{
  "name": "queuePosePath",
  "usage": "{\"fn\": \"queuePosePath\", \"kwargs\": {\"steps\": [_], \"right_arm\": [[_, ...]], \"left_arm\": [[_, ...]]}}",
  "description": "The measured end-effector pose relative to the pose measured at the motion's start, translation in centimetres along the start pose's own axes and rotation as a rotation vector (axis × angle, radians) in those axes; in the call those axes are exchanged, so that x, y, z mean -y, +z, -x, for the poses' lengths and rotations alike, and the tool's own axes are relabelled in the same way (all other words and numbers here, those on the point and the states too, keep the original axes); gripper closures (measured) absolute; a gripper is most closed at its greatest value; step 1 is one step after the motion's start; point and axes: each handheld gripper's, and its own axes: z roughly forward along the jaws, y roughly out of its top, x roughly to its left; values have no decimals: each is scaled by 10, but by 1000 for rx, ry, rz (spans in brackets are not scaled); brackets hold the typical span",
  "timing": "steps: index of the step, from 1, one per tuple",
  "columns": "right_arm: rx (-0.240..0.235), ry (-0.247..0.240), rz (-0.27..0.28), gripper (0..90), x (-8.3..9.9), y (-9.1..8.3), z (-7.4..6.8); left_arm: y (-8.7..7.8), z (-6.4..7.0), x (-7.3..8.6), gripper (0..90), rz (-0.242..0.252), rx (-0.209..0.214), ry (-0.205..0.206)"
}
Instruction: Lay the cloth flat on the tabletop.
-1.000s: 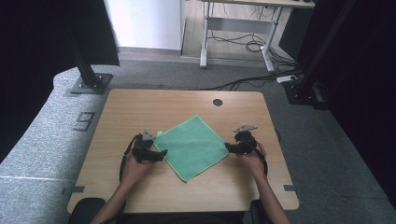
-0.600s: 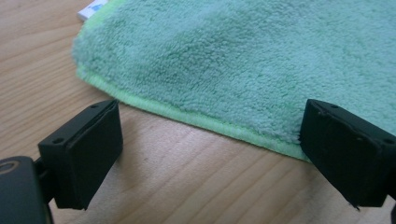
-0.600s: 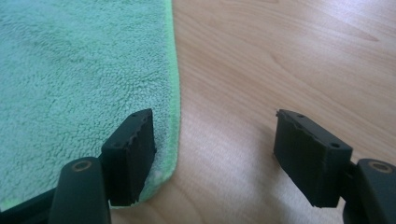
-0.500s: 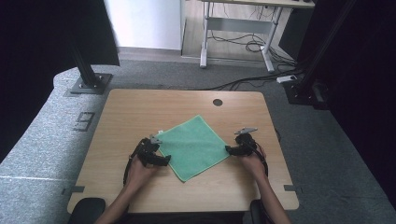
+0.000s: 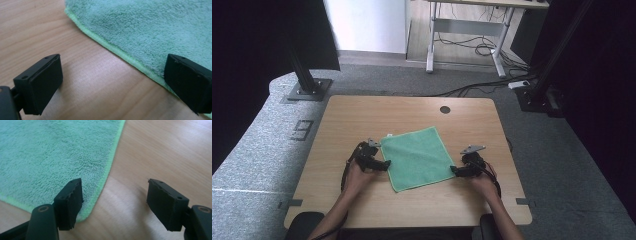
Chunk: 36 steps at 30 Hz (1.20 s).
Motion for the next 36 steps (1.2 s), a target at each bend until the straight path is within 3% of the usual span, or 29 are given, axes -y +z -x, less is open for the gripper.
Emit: {"fn": "queuePosePath", "kwargs": {"steps": [12,22,26,29,32,36], "right_arm": [[-32,-23,5,277,7,-6,-23],[-42,-37,-1,266,5,-6,-46],[-39,-1,-17,253,4,-5,-48],[-30,0,-25,248,1,-5,-48],[-31,8,9,246,-11,-5,-43],[19,10,33,234,-36,9,-32]], "left_arm": [[11,-18,-20,22,-38,-1,33],[16,-30,-26,22,-32,-14,8],[12,-26,-27,14,-37,-64,-5],[0,-21,-24,31,-10,-10,1],[-10,-13,-16,42,1,44,18],[-16,-1,-1,41,-12,90,44]]}}
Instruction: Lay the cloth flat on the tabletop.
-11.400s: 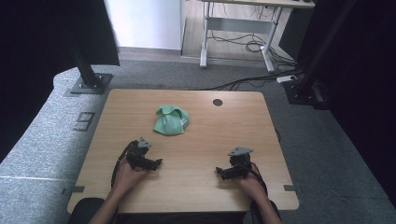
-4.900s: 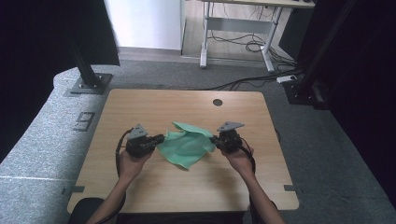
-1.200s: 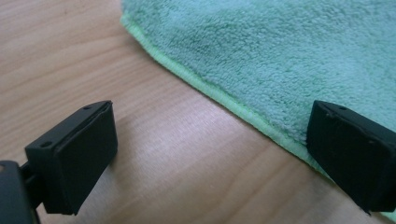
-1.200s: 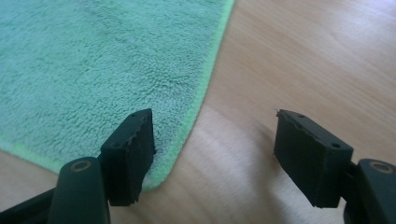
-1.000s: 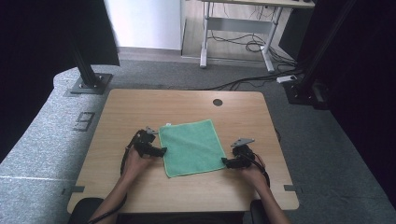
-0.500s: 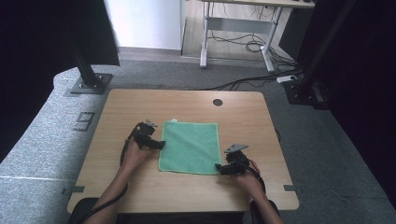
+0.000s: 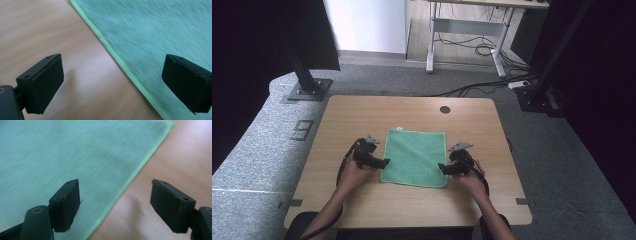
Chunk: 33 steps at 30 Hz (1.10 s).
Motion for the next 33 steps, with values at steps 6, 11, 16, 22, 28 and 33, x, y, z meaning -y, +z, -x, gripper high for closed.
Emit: {"fn": "queuePosePath", "kwargs": {"steps": [6,11,16,22,28,33], "right_arm": [[52,28,-9,233,-18,25,16],[86,41,-39,222,-16,38,25],[72,79,-14,211,-14,41,32],[69,90,-13,198,-17,45,37],[61,98,-3,203,-15,45,37],[40,85,23,195,-13,38,36]], "left_arm": [[0,11,10,41,-28,4,35],[0,11,14,41,-48,-24,40],[-2,9,16,42,-49,-31,27],[-1,8,17,33,-44,-36,22],[-1,8,17,32,-42,-34,22],[-6,7,19,25,-12,-19,22]]}}
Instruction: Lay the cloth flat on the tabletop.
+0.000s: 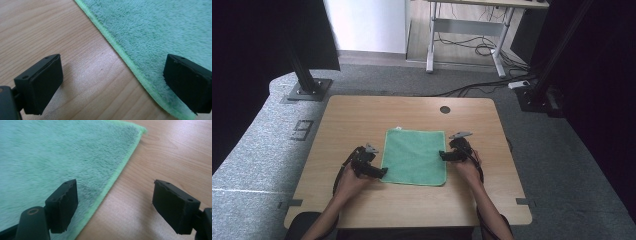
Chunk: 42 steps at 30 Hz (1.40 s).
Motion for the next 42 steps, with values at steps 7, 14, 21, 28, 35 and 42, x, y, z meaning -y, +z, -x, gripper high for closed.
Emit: {"fn": "queuePosePath", "kwargs": {"steps": [7,14,21,28,35,42], "right_arm": [[-47,-4,26,130,18,-35,2],[-59,13,15,60,48,-57,6],[-46,20,-31,0,79,-67,6],[-9,3,3,0,88,-68,4],[-8,4,14,0,89,-68,4],[-8,3,14,0,89,-68,4]], "left_arm": [[-20,-8,16,15,56,38,-27],[-24,-16,33,9,35,21,-25],[-26,-18,44,6,20,-5,-10],[-25,-15,48,0,43,-15,9],[-25,-15,52,0,67,-11,15],[-25,-15,51,0,68,-11,15]]}}
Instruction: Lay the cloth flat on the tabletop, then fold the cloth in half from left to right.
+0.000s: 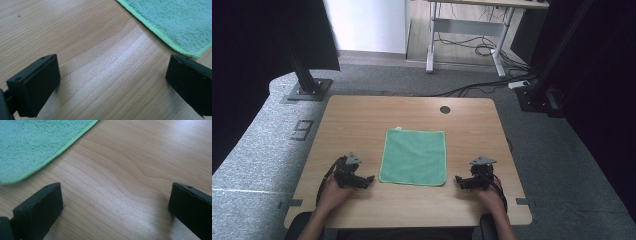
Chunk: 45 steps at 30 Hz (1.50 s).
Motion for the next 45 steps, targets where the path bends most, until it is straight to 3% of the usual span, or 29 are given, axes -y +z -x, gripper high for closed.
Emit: {"fn": "queuePosePath", "kwargs": {"steps": [12,19,28,29,34,37,39,45], "right_arm": [[1,2,1,0,0,0,0],[6,6,-5,0,0,-1,-1],[-15,40,13,0,-8,-3,-11],[-25,38,15,0,-13,-3,-17],[-50,22,7,0,-22,2,-31],[-55,9,24,0,-30,6,-45],[-50,-1,20,0,-32,8,-49],[-42,-3,-7,0,-30,12,-51]], "left_arm": [[1,0,-1,0,-1,0,-1],[1,-3,-7,0,-33,15,-18],[0,-10,-29,0,38,3,-53],[5,-8,-37,0,45,-4,-36],[18,0,-51,0,47,1,-12],[33,11,-52,0,-7,-29,48],[36,14,-49,0,-25,-41,68],[34,15,-46,0,-29,-23,42]]}}
